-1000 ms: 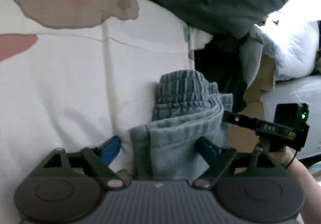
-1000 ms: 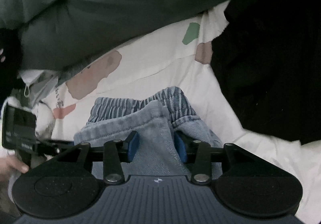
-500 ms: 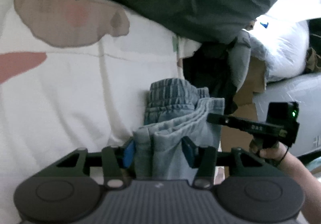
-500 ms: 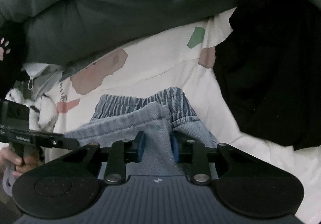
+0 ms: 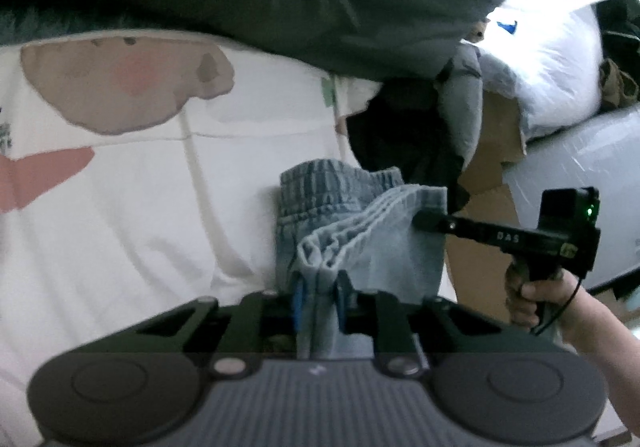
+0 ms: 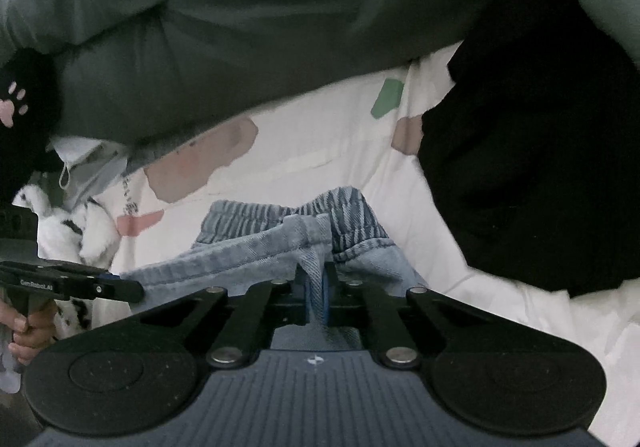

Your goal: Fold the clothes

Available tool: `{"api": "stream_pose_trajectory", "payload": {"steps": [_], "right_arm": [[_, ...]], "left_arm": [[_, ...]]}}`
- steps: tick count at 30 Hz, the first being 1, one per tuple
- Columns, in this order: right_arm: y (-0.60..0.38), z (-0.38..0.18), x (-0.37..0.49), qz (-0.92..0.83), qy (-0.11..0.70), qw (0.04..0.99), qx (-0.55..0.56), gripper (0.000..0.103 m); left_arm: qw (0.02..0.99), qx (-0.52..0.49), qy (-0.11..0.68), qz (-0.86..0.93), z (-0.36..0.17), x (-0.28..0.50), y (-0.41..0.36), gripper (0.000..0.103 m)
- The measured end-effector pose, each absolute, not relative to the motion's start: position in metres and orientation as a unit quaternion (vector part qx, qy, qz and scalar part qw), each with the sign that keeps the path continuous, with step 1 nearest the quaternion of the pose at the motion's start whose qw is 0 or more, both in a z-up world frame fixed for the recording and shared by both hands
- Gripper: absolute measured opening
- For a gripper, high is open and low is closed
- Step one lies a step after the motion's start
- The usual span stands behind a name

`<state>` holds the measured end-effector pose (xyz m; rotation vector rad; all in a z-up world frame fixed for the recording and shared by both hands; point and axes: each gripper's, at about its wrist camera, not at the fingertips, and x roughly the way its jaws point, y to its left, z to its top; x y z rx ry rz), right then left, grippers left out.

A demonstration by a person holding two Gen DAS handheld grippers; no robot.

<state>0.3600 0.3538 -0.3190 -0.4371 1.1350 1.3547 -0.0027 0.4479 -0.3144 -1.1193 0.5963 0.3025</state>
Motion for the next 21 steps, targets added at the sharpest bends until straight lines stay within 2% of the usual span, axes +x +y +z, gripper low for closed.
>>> {"api": "stream_pose_trajectory", "payload": {"steps": [12, 21], "right_arm": [[0.315, -0.277, 0.369, 0.555, 0.463, 0.675, -0.149, 0.003], [0.313, -0.274, 0.386, 0.523, 0.462, 0.701, -0.145, 0.003]], "left_arm": [[0.817, -0.505, 0.262, 0.096, -0.288, 0.029, 0.449, 0.015], [0.818, -0.496, 0.275, 0.102, -0.294, 0.066, 0.466, 0.015]]}}
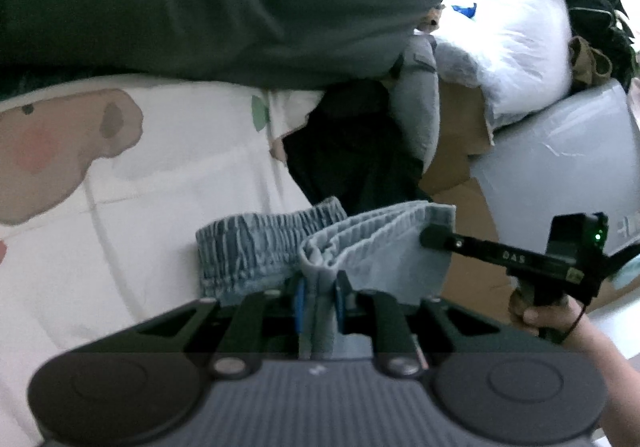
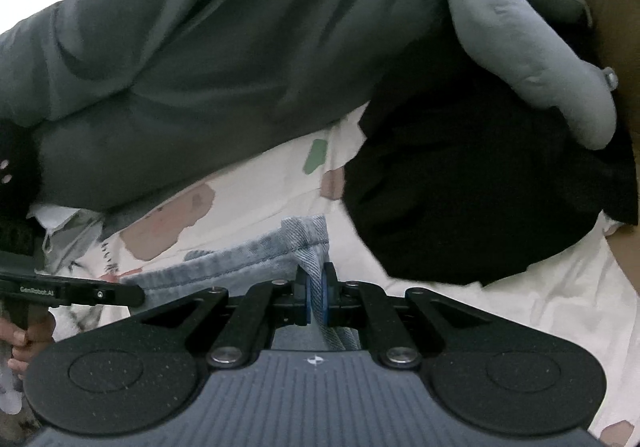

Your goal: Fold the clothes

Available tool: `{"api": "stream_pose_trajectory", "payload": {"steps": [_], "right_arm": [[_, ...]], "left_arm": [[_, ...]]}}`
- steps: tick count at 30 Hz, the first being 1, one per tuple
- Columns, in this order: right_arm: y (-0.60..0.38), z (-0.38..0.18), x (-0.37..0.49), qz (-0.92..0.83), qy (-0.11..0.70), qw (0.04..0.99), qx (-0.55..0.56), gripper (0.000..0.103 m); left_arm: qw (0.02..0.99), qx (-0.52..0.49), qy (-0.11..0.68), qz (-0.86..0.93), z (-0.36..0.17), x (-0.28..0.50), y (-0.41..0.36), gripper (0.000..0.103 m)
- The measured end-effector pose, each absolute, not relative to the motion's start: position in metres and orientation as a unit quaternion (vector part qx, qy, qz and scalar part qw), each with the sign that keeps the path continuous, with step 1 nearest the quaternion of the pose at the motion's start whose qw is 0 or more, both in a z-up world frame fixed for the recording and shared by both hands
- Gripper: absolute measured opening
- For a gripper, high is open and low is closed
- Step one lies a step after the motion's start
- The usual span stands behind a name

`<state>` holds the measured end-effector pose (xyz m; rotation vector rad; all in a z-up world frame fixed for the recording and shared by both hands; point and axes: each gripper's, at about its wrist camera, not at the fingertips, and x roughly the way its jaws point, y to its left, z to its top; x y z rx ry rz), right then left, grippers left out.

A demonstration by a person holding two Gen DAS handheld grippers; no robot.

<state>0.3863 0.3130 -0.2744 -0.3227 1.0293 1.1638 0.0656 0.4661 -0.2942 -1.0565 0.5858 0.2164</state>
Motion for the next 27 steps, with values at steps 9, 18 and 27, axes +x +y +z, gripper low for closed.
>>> {"api": "stream_pose_trajectory", "payload": {"steps": [9, 18, 27], "right_arm": [[0.347, -0.308, 0.397, 0.498, 0.479, 0.701, -0.178, 0.003], [0.349, -0.307, 0.400, 0.491, 0.478, 0.708, -0.169, 0.004], [0.339, -0.300, 0.394, 0.471, 0.449, 0.740, -0.169, 0.042]], "left_arm": [[0.805, -0.498, 0.297, 0.124, -0.313, 0.079, 0.481, 0.015], [0.805, -0.491, 0.305, 0.138, -0.310, 0.084, 0.485, 0.017], [0.807, -0.482, 0.299, 0.167, -0.295, 0.064, 0.490, 0.029]]}}
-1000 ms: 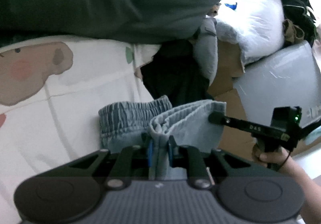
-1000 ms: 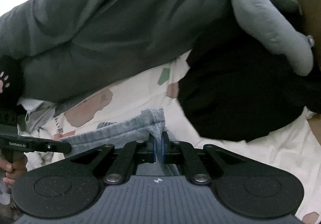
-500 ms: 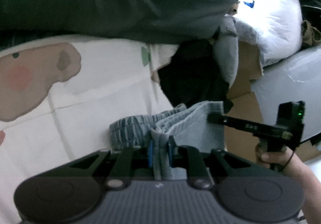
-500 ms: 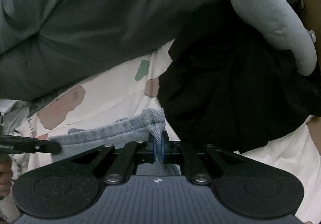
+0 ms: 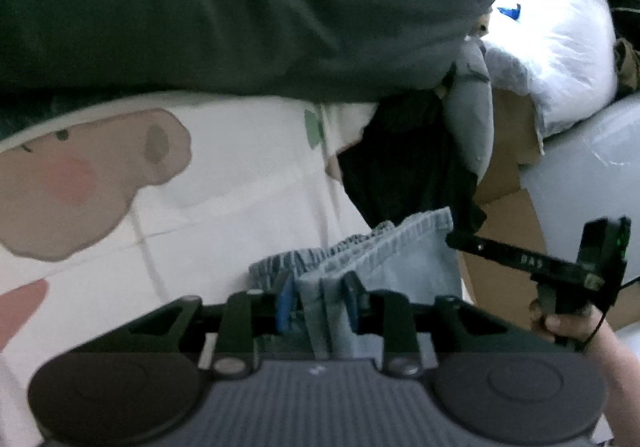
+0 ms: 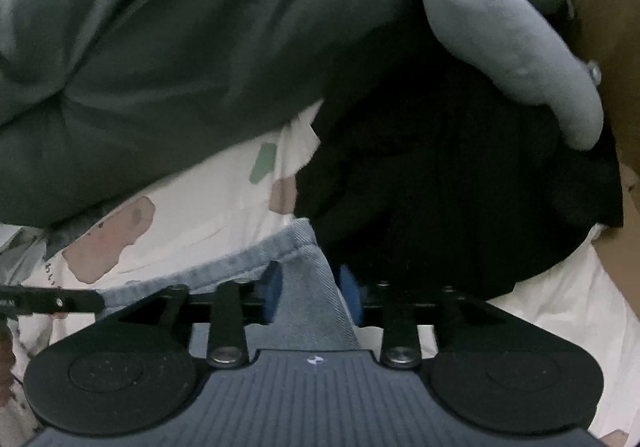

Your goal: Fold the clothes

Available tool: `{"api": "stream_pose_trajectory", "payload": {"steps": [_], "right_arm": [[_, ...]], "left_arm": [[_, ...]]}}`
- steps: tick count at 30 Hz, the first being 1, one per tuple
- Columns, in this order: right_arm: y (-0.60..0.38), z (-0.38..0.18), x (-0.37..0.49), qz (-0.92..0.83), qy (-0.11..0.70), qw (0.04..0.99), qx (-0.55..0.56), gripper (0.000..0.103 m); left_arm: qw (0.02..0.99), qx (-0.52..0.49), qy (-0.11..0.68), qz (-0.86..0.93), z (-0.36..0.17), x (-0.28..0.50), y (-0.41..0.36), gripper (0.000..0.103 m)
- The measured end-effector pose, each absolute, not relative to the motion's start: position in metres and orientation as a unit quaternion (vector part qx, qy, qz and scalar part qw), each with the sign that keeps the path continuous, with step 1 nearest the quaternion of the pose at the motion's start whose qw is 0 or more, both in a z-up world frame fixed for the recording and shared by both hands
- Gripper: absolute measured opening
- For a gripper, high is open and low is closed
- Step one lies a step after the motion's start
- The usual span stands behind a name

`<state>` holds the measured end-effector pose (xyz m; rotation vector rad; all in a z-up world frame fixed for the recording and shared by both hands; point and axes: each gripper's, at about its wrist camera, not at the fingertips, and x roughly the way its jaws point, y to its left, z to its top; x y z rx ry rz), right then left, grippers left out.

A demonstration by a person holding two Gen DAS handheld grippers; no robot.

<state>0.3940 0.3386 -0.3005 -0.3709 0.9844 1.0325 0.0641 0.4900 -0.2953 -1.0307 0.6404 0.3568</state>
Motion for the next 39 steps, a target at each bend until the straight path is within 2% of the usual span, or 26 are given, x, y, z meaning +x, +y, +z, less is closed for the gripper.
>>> {"api": "stream_pose_trajectory", "payload": {"steps": [7, 16, 17, 18, 22, 26, 32, 39], "right_arm": [[0.326, -0.292, 0.373, 0.470, 0.413, 0.764, -0.159, 0.042], [0.338, -0.320, 0.365, 0.469, 0.423, 0.751, -0.192, 0.041], [0.340, -0.322, 0.367, 0.470, 0.426, 0.749, -0.192, 0.041], [0.343, -0.324, 0.369, 0.471, 0.429, 0.746, -0.192, 0.041], [0.353, -0.331, 0.376, 0.474, 0.436, 0.741, -0.188, 0.041], [0.366, -0.335, 0.380, 0.479, 0.444, 0.734, -0.186, 0.041], [0.352, -0.309, 0.381, 0.488, 0.429, 0.740, -0.173, 0.041], [0.282, -0.280, 0.371, 0.480, 0.421, 0.748, -0.184, 0.041]], "left_arm": [[0.812, -0.482, 0.297, 0.146, -0.289, 0.066, 0.485, 0.029], [0.813, -0.483, 0.298, 0.134, -0.301, 0.078, 0.477, 0.027], [0.814, -0.482, 0.297, 0.133, -0.301, 0.080, 0.476, 0.025], [0.815, -0.478, 0.297, 0.135, -0.301, 0.080, 0.476, 0.010], [0.818, -0.474, 0.292, 0.146, -0.299, 0.077, 0.476, 0.006], [0.823, -0.467, 0.285, 0.152, -0.292, 0.070, 0.476, 0.006], [0.816, -0.464, 0.304, 0.163, -0.299, 0.066, 0.481, 0.006], [0.833, -0.427, 0.298, 0.188, -0.280, 0.062, 0.482, 0.017]]}}
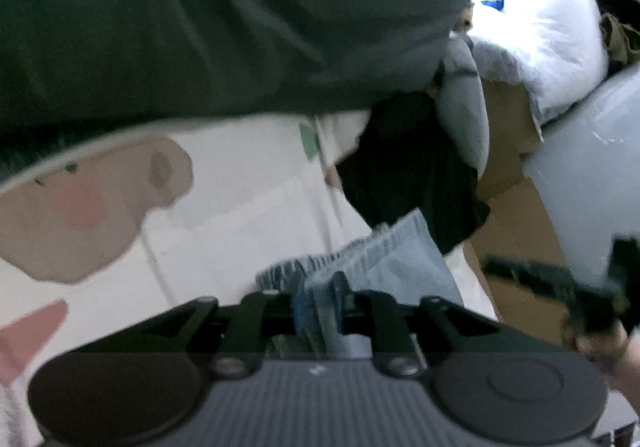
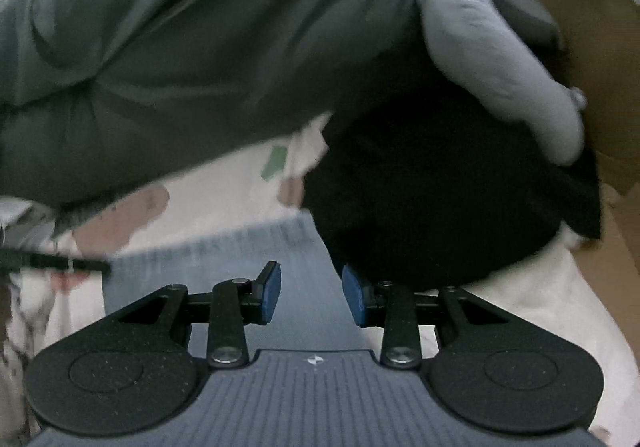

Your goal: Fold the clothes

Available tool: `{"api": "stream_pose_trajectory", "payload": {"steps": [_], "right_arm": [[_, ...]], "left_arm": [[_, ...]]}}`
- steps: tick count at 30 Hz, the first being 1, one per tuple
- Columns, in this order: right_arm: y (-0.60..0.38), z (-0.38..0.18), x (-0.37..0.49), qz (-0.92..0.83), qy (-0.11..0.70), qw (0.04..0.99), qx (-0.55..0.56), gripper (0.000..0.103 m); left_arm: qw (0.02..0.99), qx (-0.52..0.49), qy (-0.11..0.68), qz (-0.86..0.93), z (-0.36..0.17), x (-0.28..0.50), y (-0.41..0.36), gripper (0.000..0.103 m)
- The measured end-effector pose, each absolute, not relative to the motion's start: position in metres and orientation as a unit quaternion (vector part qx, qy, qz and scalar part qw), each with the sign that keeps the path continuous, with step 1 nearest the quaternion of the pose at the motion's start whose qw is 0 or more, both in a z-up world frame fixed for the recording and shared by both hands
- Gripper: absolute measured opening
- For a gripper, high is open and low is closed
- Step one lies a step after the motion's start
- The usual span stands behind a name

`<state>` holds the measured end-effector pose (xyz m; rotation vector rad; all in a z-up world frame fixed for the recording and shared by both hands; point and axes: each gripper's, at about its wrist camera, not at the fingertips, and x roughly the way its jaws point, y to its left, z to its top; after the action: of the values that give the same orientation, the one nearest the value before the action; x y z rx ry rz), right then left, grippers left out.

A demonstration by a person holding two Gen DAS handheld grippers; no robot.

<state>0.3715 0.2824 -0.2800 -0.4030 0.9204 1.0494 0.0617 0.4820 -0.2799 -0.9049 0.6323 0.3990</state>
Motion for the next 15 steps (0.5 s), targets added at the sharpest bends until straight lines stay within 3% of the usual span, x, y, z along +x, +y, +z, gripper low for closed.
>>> {"api": "stream_pose_trajectory", "payload": {"steps": [5, 15], "right_arm": [[0.228, -0.274, 0.366, 0.448, 0.423, 0.763, -0.196, 0.042], [0.138, -0.277, 0.350, 0.402, 0.449, 0.781, -0.161, 0.042]], "left_arm": [[0.846, -0.396, 0.298, 0.196, -0.258, 0.066, 0.480, 0.032], [0.878, -0.316, 0.336, 0.129, -0.233, 0.115, 0.447, 0.037]]}}
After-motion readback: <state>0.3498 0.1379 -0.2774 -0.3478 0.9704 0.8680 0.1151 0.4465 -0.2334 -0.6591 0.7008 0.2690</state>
